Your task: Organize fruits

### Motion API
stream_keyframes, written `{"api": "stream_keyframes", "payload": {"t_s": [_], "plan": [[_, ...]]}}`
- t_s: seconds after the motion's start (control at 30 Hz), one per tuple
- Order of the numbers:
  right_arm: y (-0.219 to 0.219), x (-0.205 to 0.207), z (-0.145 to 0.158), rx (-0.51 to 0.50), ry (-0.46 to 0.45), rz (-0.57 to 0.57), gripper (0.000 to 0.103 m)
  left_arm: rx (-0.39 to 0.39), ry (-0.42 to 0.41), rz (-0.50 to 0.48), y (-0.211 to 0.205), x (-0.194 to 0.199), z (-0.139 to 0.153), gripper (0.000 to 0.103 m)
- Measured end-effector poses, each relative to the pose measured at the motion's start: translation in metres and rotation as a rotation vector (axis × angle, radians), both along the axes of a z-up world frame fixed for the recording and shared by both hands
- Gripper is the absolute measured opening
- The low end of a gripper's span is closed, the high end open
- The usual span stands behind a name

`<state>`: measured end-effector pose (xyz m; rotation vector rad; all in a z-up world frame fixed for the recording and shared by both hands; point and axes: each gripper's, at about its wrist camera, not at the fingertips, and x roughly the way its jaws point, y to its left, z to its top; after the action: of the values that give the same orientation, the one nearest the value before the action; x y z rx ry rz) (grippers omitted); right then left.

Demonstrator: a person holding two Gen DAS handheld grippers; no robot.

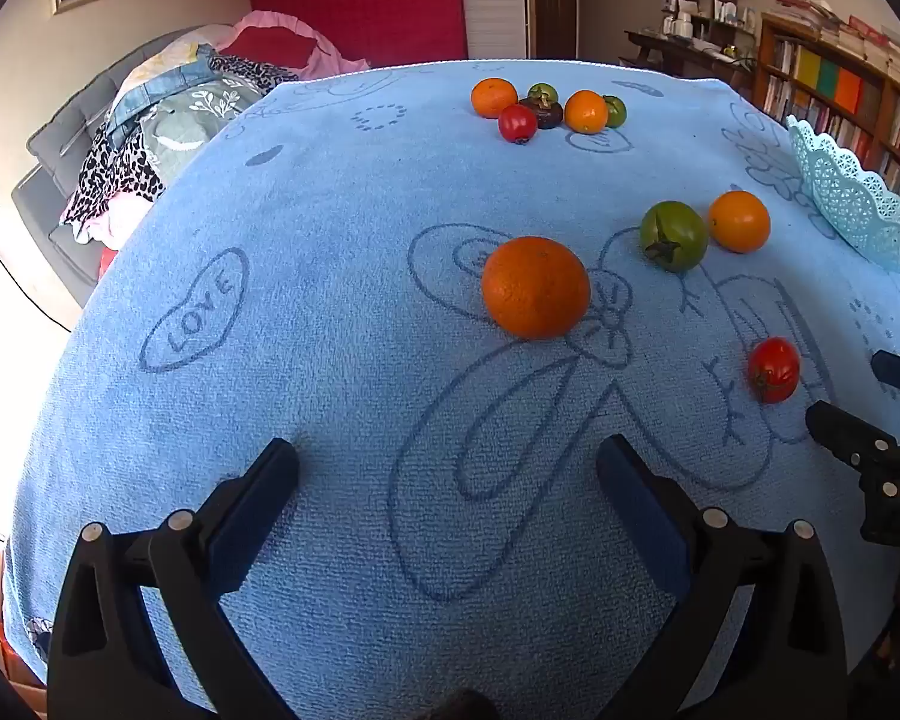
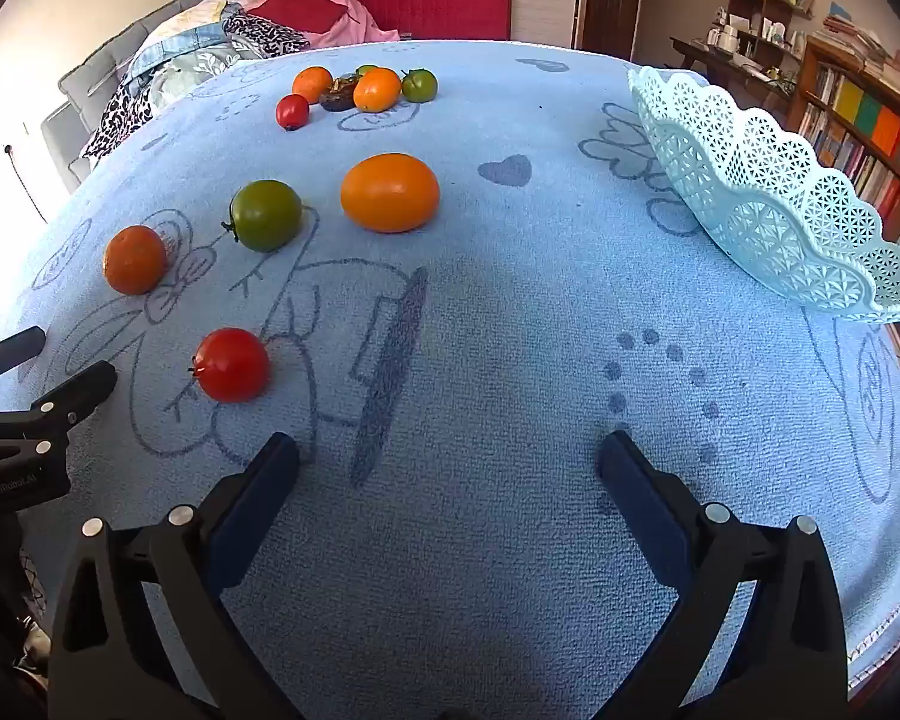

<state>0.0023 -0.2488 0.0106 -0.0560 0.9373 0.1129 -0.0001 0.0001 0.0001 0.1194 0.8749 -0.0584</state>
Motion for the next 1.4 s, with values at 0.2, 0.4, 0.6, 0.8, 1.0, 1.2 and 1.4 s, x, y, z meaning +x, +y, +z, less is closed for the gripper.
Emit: {"api": "stream_keyframes", "payload": {"t_s": [0.2, 0.4, 0.6, 0.8, 1.0, 1.2, 1.4], "plan": [[-0.0003, 0.0005, -0.0002, 0.007, 0.001, -0.001, 0.101, 0.001, 0.003, 0.000, 0.0000, 0.0001, -0.0001, 0.098], [-0.0031, 0.0004, 0.0016, 0.009, -0.001, 0.000, 0.101, 0.000, 0.002, 0.000, 0.0000, 0.0001, -0.0001, 0.098], [-0.0024, 0.0004, 0.0017, 0.007, 0.003, 0.001, 0.101, 0.000, 0.001, 0.000, 0.0000, 0.0001, -0.0001, 0.098], [-0.0004, 0.0007, 0.0000, 0.004, 0.002, -0.001, 0.101, 0.001, 0.005, 0.001, 0.0003, 0.0003, -0.0001, 0.098], [-0.0004, 0.0005, 0.0001, 0.003, 0.001, -0.002, 0.101, 0.005, 0.005, 0.002, 0.0008, 0.0028, -0.0005, 0.098], [0.0004, 0.0006, 0.0000, 0.001, -0.005, -0.002, 0.101, 0.007, 0.003, 0.003, 0.0007, 0.0038, 0.0010, 0.098], [0.0006, -0.0002, 0.0004, -0.001, -0.008, -0.002, 0.101, 0.010, -0.002, 0.004, -0.0015, -0.0001, 0.0009, 0.098]]}}
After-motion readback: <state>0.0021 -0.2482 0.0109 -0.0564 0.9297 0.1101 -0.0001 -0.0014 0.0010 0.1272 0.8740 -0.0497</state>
